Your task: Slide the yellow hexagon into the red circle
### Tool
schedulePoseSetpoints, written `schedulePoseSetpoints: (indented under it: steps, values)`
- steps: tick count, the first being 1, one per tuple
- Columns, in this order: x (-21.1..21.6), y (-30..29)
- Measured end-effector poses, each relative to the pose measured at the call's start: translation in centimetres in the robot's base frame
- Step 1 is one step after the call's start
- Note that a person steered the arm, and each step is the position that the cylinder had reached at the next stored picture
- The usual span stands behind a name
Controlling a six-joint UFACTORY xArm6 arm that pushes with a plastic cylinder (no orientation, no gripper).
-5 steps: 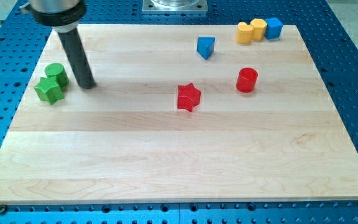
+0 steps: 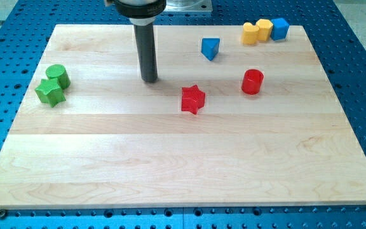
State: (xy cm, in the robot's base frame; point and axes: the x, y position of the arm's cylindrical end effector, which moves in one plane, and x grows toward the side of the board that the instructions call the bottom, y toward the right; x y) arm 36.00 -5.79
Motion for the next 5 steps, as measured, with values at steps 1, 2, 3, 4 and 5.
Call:
schedulePoseSetpoints:
  steps: [1,2,3,4,5]
  values:
    - [-0.5,3.4]
    - [-0.7,9.3]
    - [-2.2,17.3]
    - [-4.4,25.3]
    - [-8.1,33.4]
